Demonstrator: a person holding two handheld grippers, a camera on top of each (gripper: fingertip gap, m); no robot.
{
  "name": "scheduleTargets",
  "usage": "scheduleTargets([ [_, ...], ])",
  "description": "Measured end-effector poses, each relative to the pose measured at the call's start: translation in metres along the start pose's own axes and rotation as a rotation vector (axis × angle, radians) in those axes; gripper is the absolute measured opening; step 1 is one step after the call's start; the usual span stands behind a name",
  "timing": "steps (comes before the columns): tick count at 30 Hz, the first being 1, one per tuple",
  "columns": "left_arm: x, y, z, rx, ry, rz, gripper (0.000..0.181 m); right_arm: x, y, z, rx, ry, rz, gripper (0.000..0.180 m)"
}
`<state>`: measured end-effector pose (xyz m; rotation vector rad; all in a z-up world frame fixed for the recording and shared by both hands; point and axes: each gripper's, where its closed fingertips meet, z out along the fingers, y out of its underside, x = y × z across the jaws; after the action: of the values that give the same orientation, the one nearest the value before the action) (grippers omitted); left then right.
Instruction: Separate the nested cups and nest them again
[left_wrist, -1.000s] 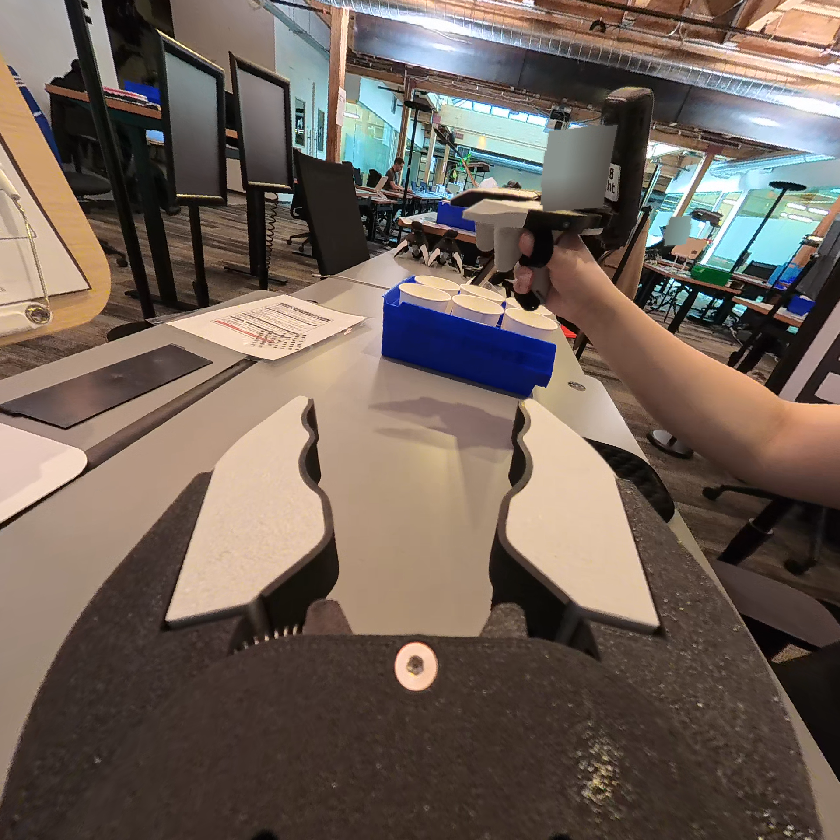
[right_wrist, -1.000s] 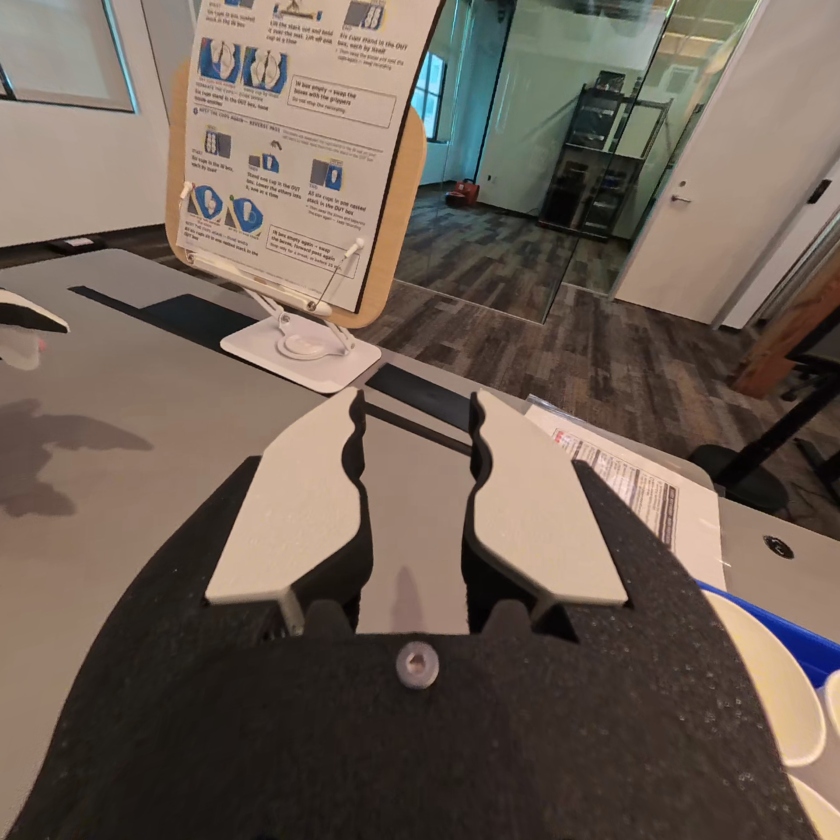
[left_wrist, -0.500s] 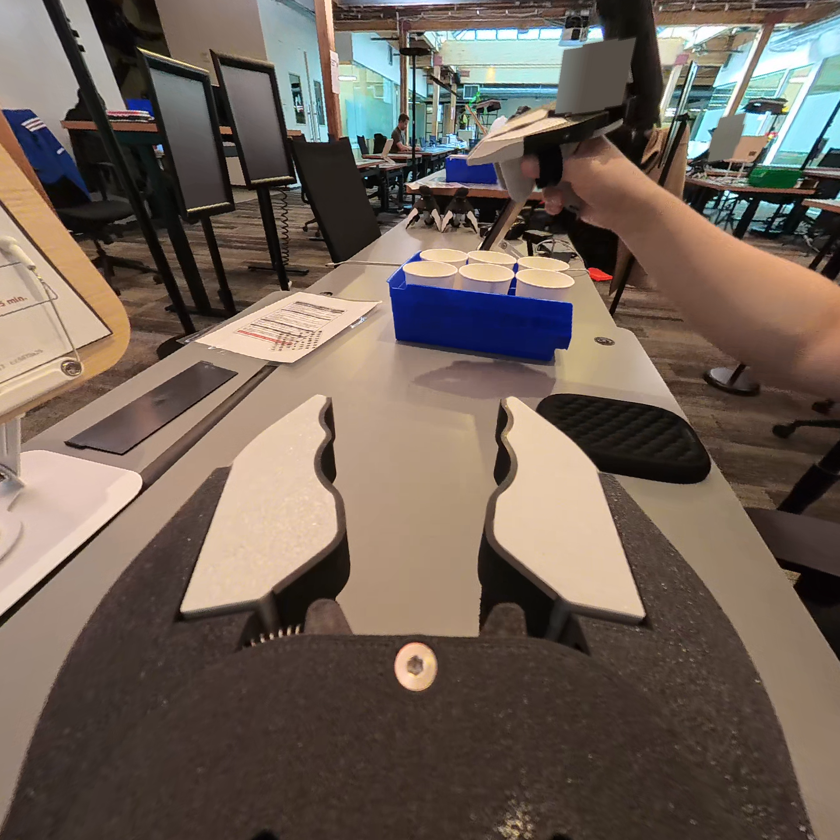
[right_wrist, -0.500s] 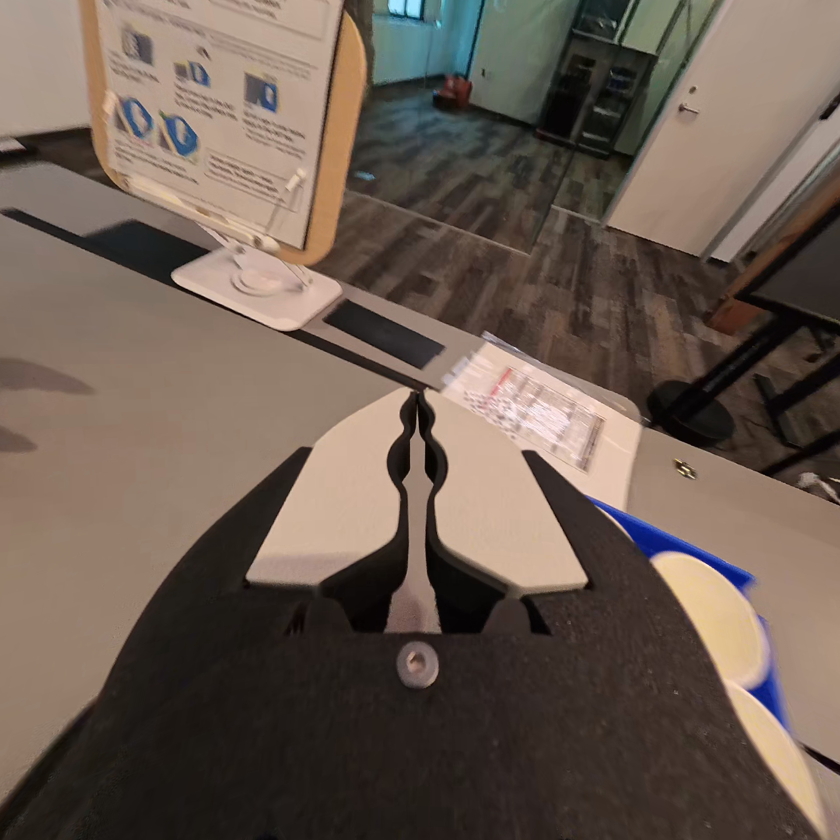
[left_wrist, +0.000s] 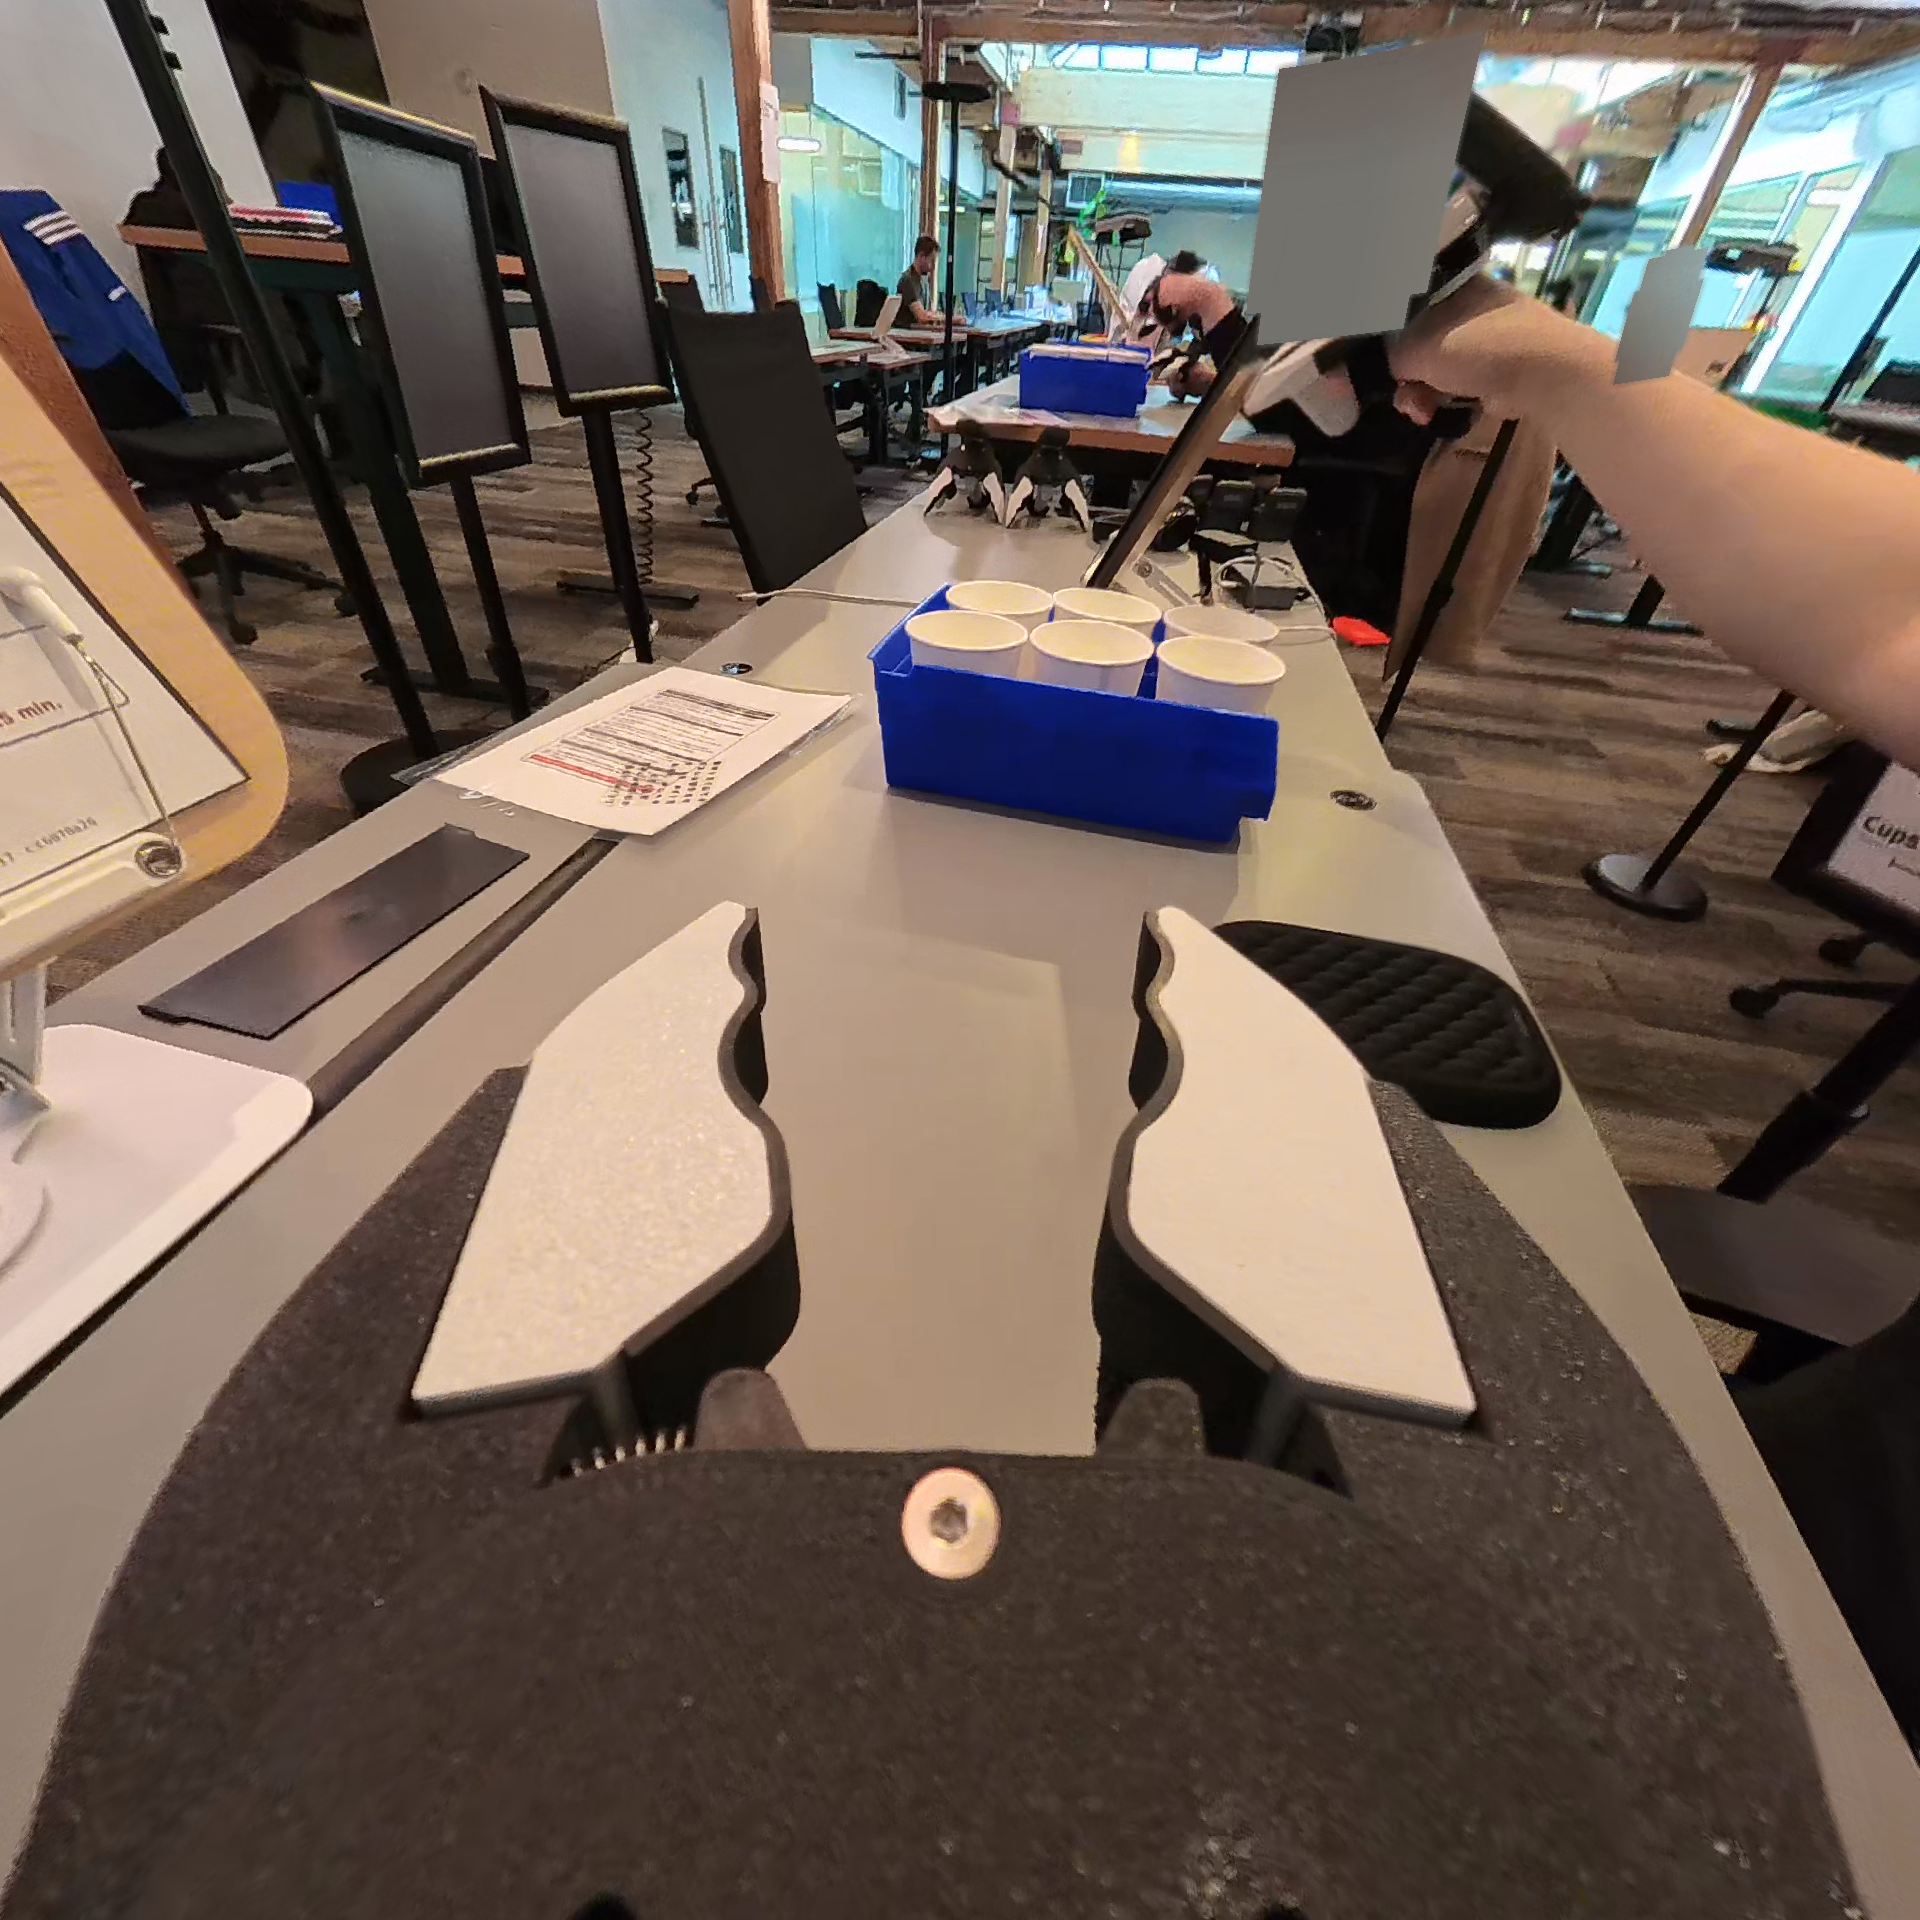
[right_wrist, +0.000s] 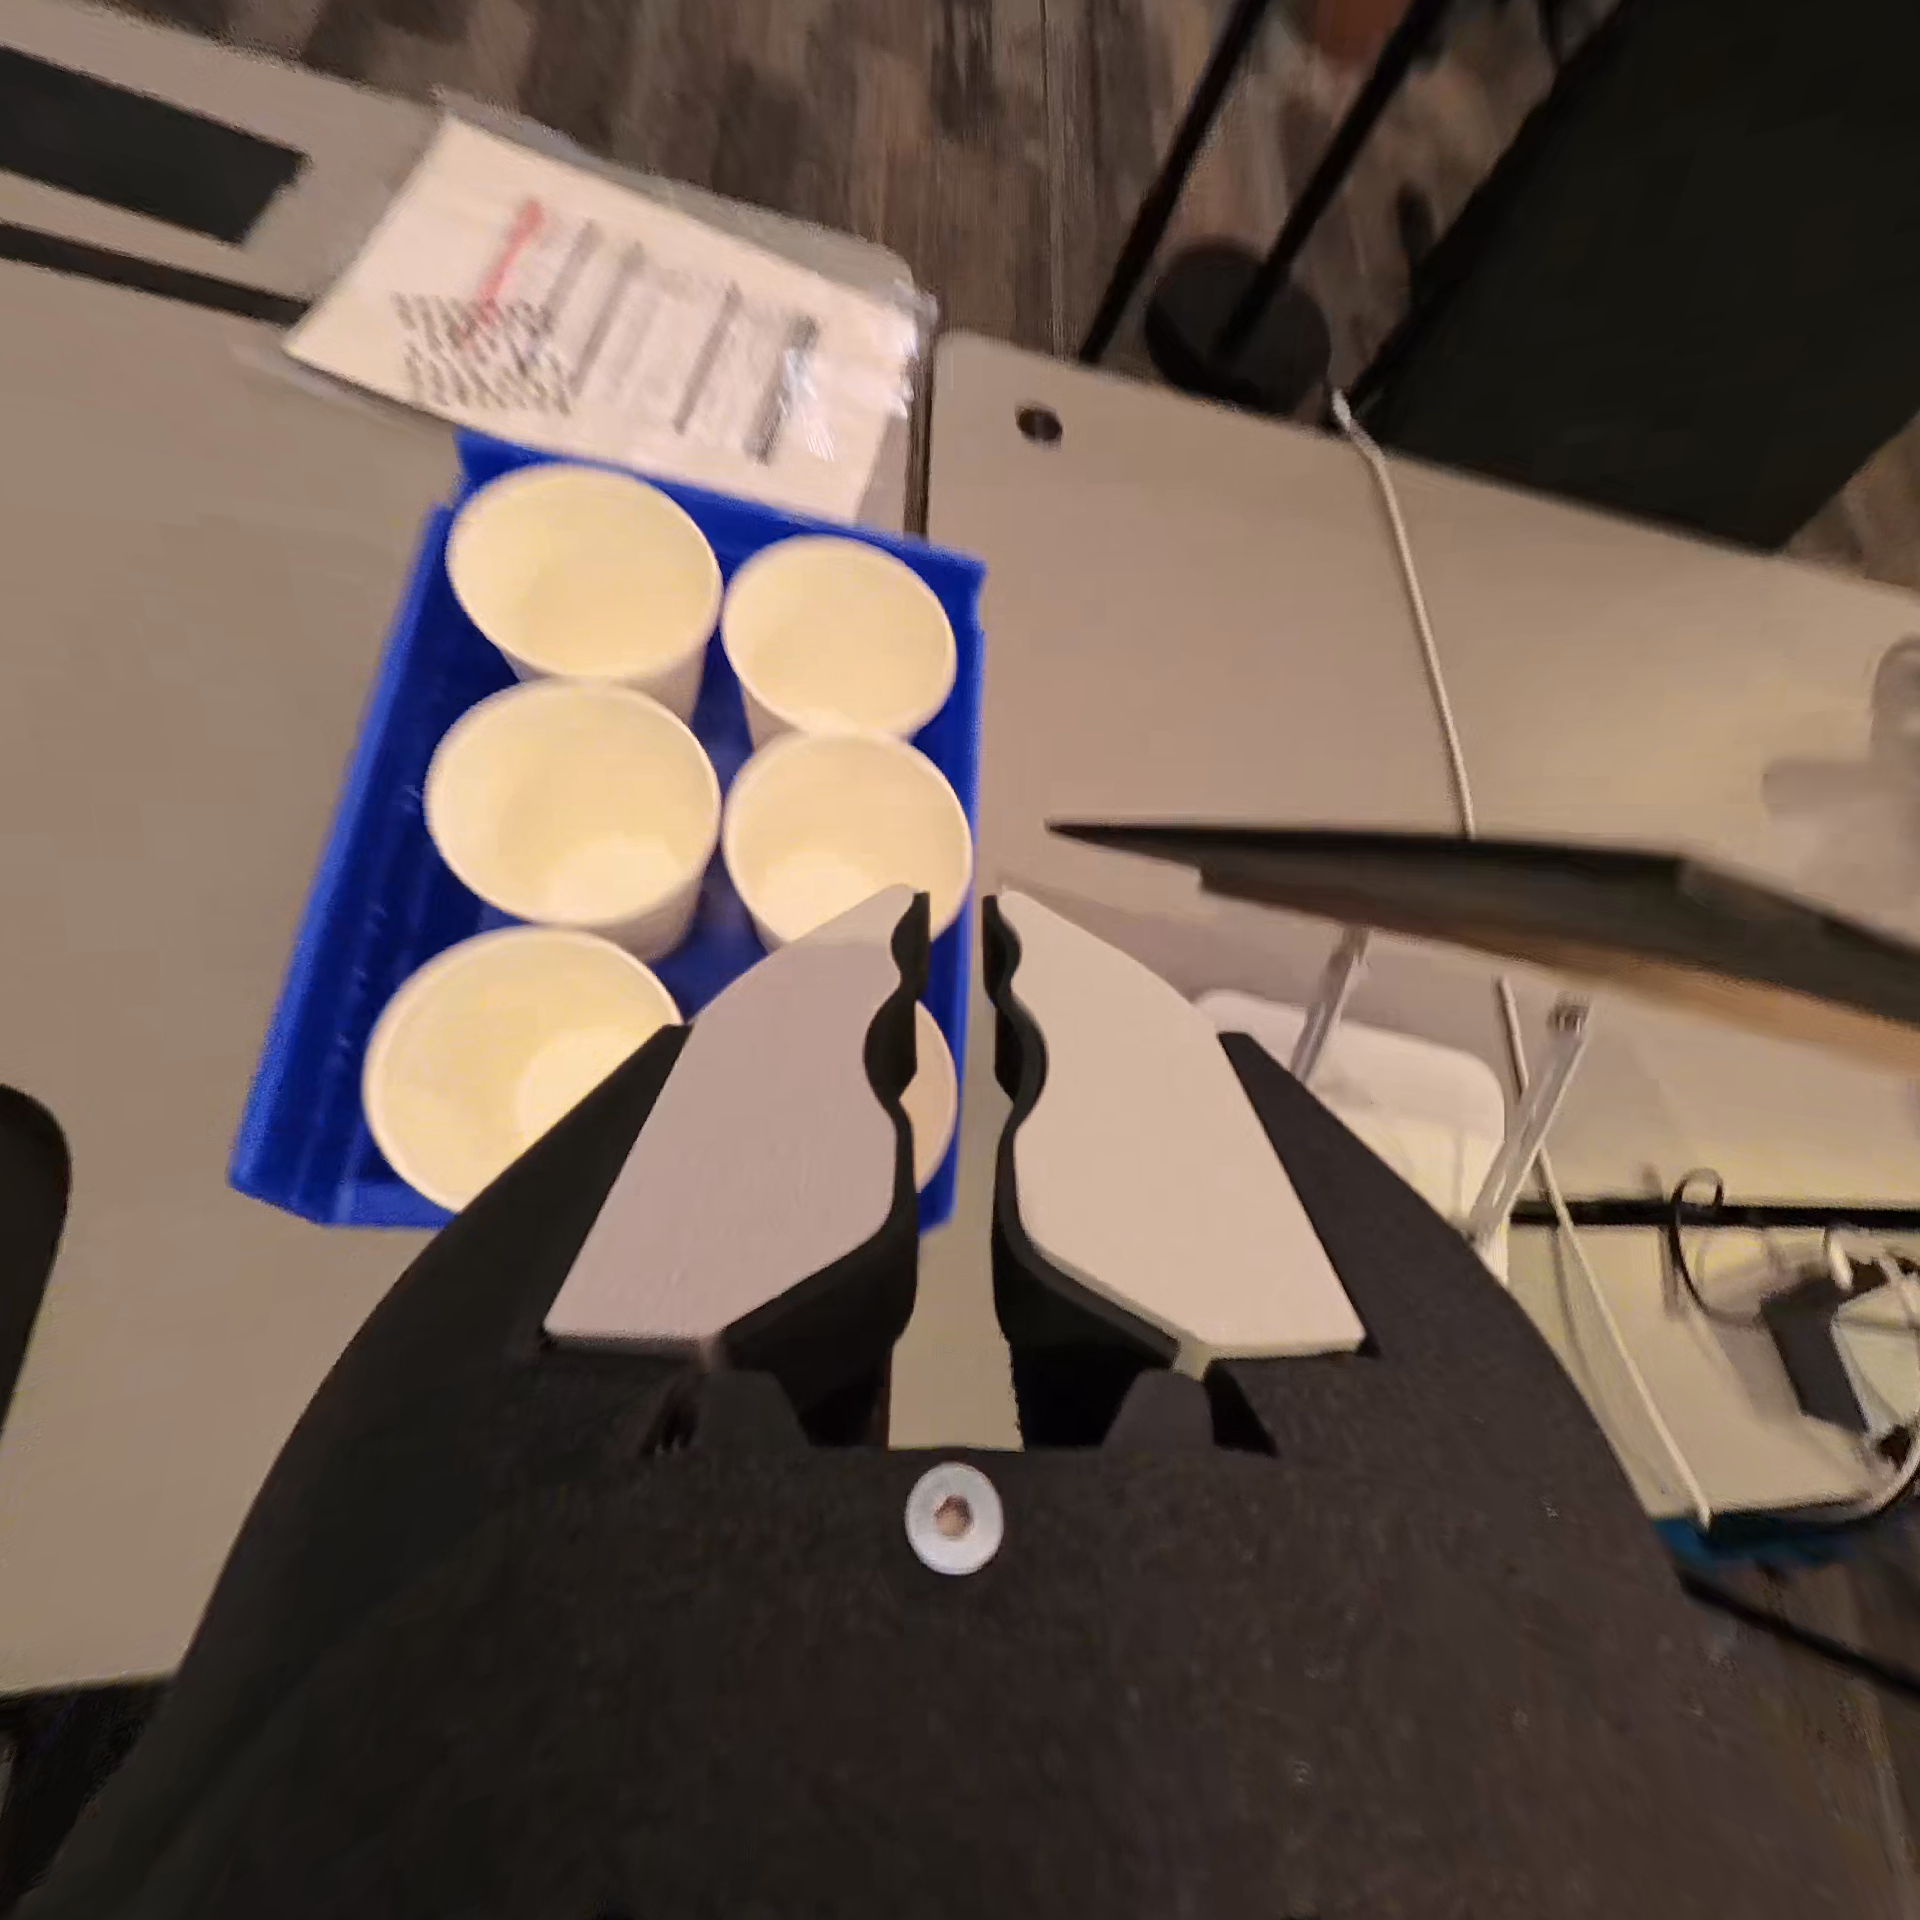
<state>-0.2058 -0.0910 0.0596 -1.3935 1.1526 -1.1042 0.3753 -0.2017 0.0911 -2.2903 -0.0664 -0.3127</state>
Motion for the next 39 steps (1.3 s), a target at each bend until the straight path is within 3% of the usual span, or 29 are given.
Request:
scheduleTargets([
  [6,0.000,-0.004,-0.001,-0.038,-0.040,0.017,0.069,0.032,0.071,0.022,-0.099,-0.049,0.101,0.012],
  [12,-0.002,-0.007,-0.015,-0.054,-0.073,-0.065,0.069,0.033,0.107,0.048,-0.142,-0.127,0.162,0.017],
  [27,0.010,-0.007,-0.095,-0.081,-0.309,-0.048,0.070,0.005,0.103,0.107,-0.202,-0.322,0.167,0.015],
  [39,0.020,0.000,-0.122,-0.091,-0.387,-0.060,0.070,0.004,0.103,0.092,-0.121,-0.338,0.036,0.014],
])
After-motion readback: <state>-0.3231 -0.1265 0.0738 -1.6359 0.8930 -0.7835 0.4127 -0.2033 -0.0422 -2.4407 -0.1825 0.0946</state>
